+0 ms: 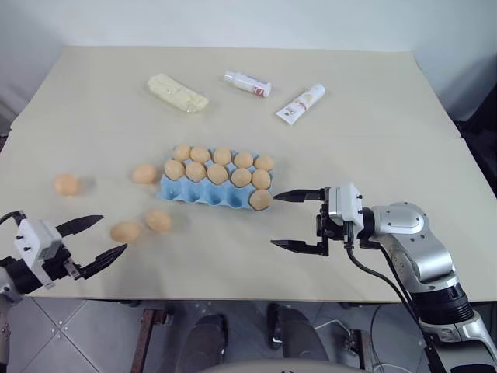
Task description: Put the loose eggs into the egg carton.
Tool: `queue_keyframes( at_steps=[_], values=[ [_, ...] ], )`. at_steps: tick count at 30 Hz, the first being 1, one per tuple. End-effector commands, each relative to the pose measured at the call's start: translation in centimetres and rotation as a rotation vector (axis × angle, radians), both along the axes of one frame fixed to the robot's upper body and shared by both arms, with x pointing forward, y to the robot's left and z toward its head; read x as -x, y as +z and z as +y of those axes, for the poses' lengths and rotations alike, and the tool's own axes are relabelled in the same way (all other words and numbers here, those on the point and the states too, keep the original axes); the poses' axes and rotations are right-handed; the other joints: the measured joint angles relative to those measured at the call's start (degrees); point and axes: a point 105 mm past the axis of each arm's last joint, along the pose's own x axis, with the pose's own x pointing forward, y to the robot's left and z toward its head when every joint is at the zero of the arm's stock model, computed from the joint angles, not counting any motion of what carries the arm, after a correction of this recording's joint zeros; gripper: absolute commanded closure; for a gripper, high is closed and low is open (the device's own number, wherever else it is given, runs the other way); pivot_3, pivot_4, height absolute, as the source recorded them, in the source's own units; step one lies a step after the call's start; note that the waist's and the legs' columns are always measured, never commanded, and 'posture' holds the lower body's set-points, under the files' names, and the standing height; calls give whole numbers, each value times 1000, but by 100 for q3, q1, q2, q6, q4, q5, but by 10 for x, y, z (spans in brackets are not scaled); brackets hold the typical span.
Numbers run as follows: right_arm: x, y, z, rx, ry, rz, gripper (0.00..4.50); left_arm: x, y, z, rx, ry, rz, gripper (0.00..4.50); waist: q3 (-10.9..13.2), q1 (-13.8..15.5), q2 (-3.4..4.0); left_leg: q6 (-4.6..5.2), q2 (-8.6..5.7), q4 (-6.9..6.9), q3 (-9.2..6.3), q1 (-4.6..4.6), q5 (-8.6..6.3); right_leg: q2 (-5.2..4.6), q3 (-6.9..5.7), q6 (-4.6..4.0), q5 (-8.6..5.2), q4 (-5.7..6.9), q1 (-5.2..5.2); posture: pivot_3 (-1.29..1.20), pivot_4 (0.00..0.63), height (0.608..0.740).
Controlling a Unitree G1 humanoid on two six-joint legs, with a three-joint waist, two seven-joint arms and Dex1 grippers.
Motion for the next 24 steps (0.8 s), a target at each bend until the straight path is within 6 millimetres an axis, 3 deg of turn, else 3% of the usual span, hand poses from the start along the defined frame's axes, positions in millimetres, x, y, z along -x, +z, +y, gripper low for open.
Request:
queue_keyframes(
  at_steps=[1, 6, 12, 17, 24],
  values=[
    [4, 5, 2, -8, 17, -31, 0, -9, 3, -19, 0, -61, 1, 82, 0, -13, 0, 0, 0, 0, 1, 0, 0, 1, 0, 0, 0, 1, -1, 0, 150, 740],
    [4, 7, 2, -7, 11, -38, 0, -22, -8, -40, 3, -145, 58, 82, 0, -5, 0, 0, 0, 1, 2, 1, 0, 4, 1, 2, 1, 4, -1, 0, 150, 740],
    [7, 8, 2, -18, -14, -47, 0, -46, -20, -36, -32, -96, 86, 82, 0, -5, 0, 0, 0, 9, 3, 1, 0, 7, 0, 3, 2, 13, -2, 0, 150, 740],
    [8, 9, 3, -28, -33, -49, 0, -52, -21, -37, -46, -110, 85, 82, 0, -3, 0, 0, -1, 12, 6, -1, 0, 6, 2, 5, 3, 13, -2, 0, 150, 740],
    [7, 10, 7, -42, -41, -53, 0, -59, -20, -41, -56, -130, 62, 2111, 0, 0, 0, 0, -1, 19, 4, 0, 0, 6, 1, 5, 3, 18, -2, 0, 150, 740]
  ],
)
